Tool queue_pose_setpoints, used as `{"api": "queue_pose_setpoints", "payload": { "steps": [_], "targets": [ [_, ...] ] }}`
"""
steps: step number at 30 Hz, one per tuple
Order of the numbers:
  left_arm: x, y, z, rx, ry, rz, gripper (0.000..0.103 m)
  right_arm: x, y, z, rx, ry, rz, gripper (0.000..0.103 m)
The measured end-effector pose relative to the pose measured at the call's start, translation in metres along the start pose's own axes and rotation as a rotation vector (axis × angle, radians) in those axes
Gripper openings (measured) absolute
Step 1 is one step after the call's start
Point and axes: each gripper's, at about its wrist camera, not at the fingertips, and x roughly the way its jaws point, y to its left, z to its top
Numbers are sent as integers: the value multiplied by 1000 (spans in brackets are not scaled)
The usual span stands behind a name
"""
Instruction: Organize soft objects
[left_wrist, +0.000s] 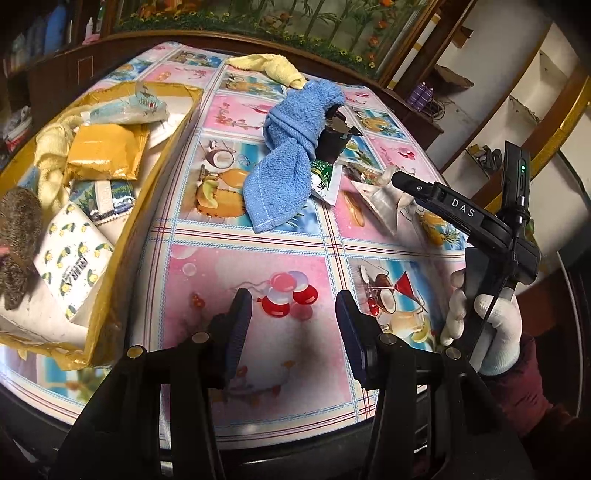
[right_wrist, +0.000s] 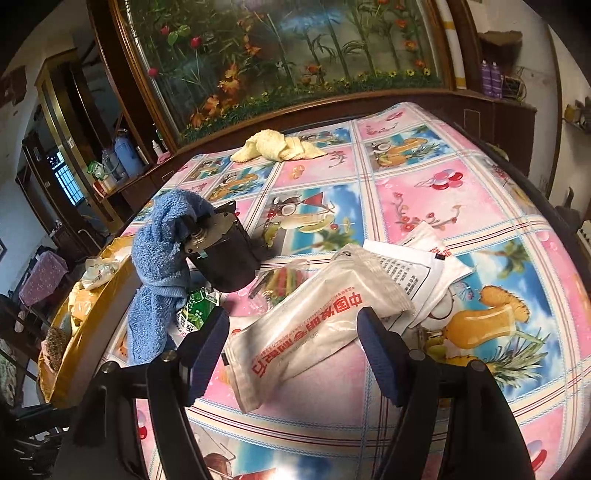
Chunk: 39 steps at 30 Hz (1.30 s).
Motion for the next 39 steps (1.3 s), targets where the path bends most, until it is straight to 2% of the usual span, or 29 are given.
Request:
{"api": "queue_pose_setpoints", "payload": {
  "steps": [3, 13, 16, 20, 24, 25, 26, 27, 32, 36, 39],
  "targets": [
    [-5, -5, -1, 12, -15, 26, 47, -1, 2, 0, -13, -10, -23, 72],
    [-9, -3, -5, 1, -11, 10, 47, -5, 3, 0, -22, -30, -64, 72],
    [-9, -3, -5, 3, -14, 4, 47, -10, 0, 2, -4, -48, -54, 72],
    [-7, -2, -2, 7, -19, 8, 47, -30, -7, 6, 29, -114, -26, 72],
    [-2, -2, 10, 6, -12, 26, 47, -48, -8, 29, -9, -155, -35, 72],
    [-2, -1, 14, 2, -15, 27, 47, -50, -7, 37, -30, -166, -51, 75],
    [-1, -1, 19, -3, -21, 23, 47, -51, -4, 48, -56, -174, -70, 85],
    [-1, 0, 25, -12, -26, 13, 47, -49, -2, 56, -80, -177, -78, 85],
    [-5, 2, 49, -26, -48, -24, 47, -22, 8, 81, -178, -168, -20, 85],
    [-4, 2, 69, -15, -48, 53, 47, -4, -1, 77, -173, -218, -51, 85],
    [-3, 5, 89, 12, -75, 118, 47, 6, -21, 75, -122, -171, -82, 85]
  ]
}}
